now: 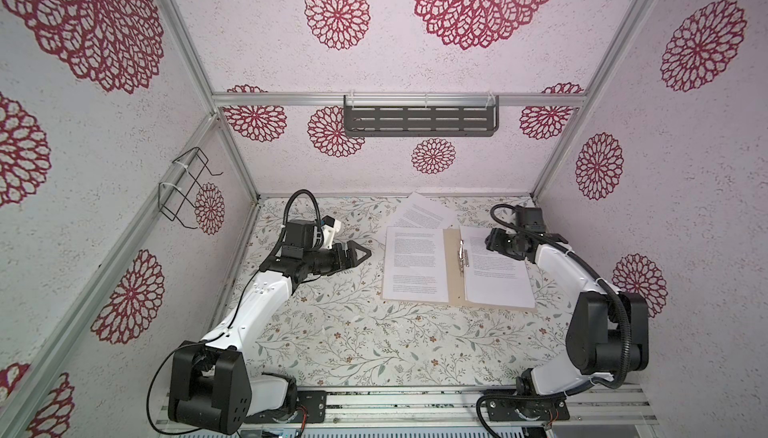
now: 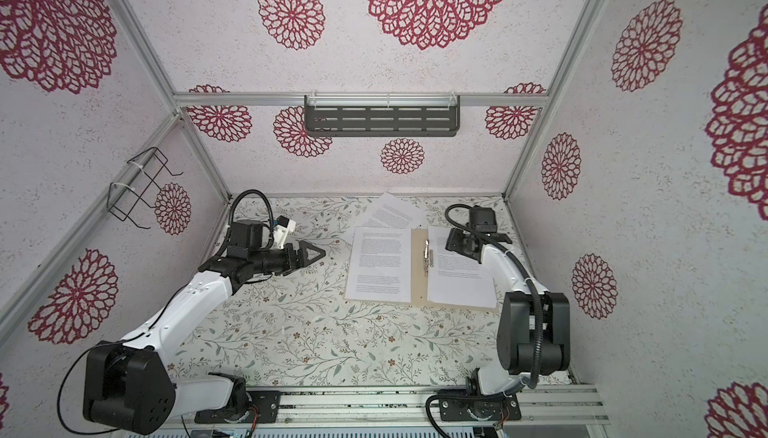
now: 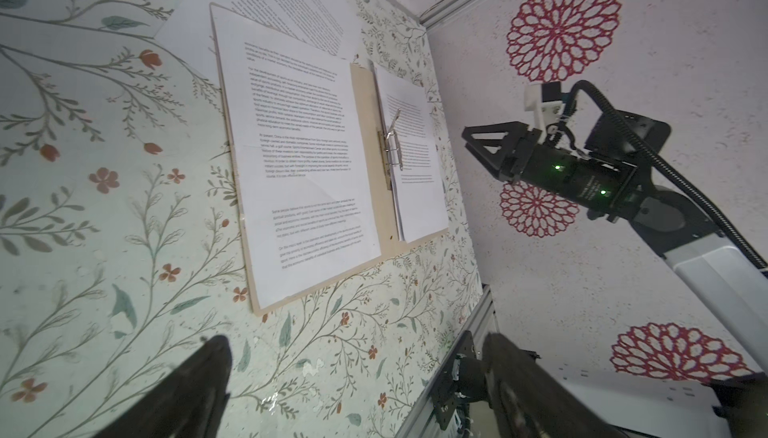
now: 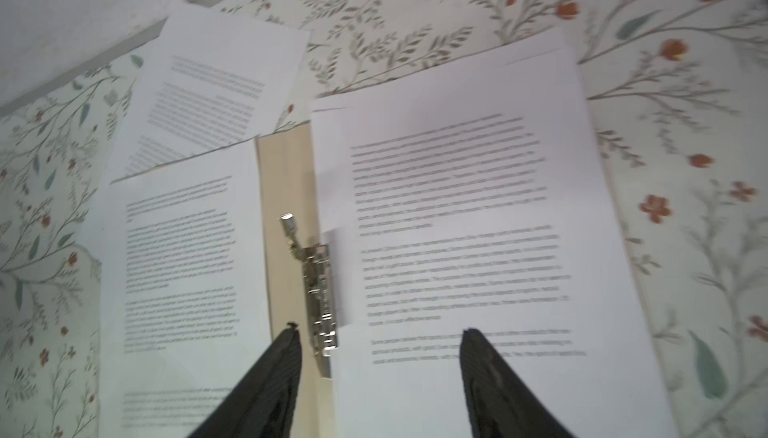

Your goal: Put the files into the folder

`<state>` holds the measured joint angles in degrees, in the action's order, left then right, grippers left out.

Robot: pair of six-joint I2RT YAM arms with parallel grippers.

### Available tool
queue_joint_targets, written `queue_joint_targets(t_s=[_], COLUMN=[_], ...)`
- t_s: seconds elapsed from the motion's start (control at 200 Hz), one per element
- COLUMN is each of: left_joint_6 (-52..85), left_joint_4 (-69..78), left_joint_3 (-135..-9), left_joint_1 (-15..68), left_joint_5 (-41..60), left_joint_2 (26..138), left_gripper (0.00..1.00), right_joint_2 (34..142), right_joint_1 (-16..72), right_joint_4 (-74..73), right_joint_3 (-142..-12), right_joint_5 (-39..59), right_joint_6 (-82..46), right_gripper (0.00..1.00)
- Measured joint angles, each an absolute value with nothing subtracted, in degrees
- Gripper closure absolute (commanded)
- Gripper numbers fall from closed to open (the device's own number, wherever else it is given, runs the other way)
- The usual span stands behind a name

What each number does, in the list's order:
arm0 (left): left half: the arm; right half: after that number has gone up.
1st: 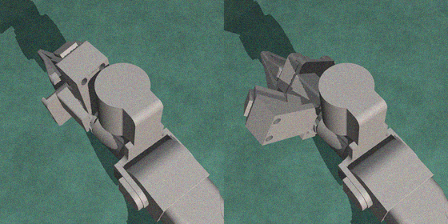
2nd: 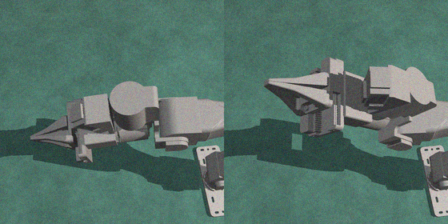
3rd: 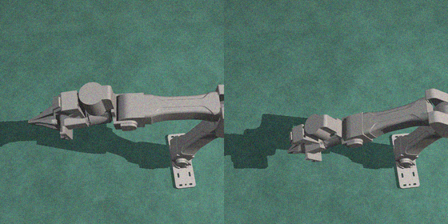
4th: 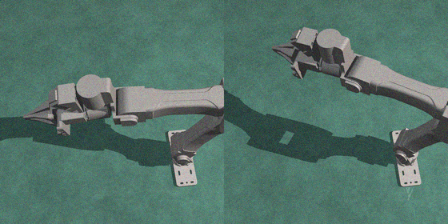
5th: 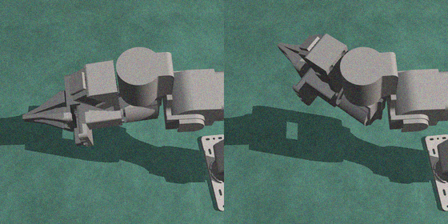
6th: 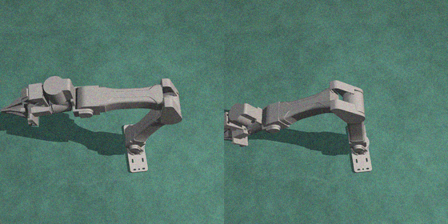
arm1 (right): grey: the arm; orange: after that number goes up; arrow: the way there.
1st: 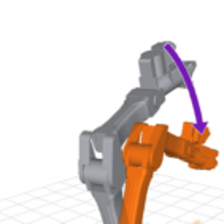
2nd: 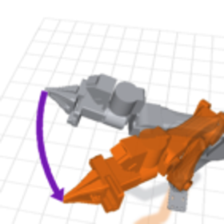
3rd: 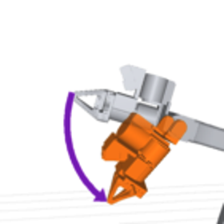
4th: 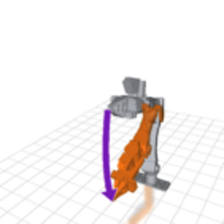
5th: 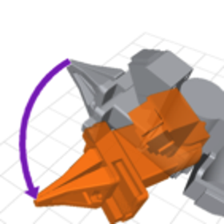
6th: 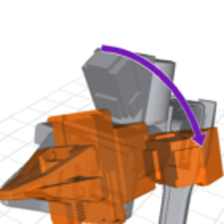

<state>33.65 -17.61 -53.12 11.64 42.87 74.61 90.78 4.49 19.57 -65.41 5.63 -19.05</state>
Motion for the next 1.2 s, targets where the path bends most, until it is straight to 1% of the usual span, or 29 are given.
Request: queue_joint_targets(t_s=[0.065,0.24,0.34,0.42,0.615,0.845,1.201], left_joint_6=[34.57,35.2,35.2,35.2,35.16,35.16,35.14], left_joint_4=[-15.16,-11.88,-11.57,-11.44,-11.49,-11.51,-11.66], left_joint_3=[-52.16,-51.75,-51.75,-51.75,-51.75,-51.75,-51.75], left_joint_1=[11.81,12.67,12.73,12.73,12.73,12.73,12.73], left_joint_5=[44.51,46.24,46.3,46.35,46.24,46.22,45.84], left_joint_2=[73.65,72.44,72.47,72.53,72.73,72.75,72.75], left_gripper=[0.03,0.03,0.02,0.03,0.03,0.03,0.03], right_joint_2=[93.34,100.68,103.28,104.31,105.19,106.94,107.42], right_joint_1=[6.85,8.67,9.1,9.23,9.39,9.61,9.98], right_joint_4=[19.11,18.79,19.11,19.2,19.2,19.68,19.77], right_joint_3=[-66.11,-66.96,-67.37,-67.94,-69.3,-69.54,-69.54], right_joint_5=[6.42,7.62,7.79,7.79,7.99,7.84,8.36], right_joint_6=[-19.05,-18.98,-18.85,-18.68,-18.52,-18.33,-17.43], right_gripper=[0.55,0.63,0.65,0.69,0.74,0.75,0.88])
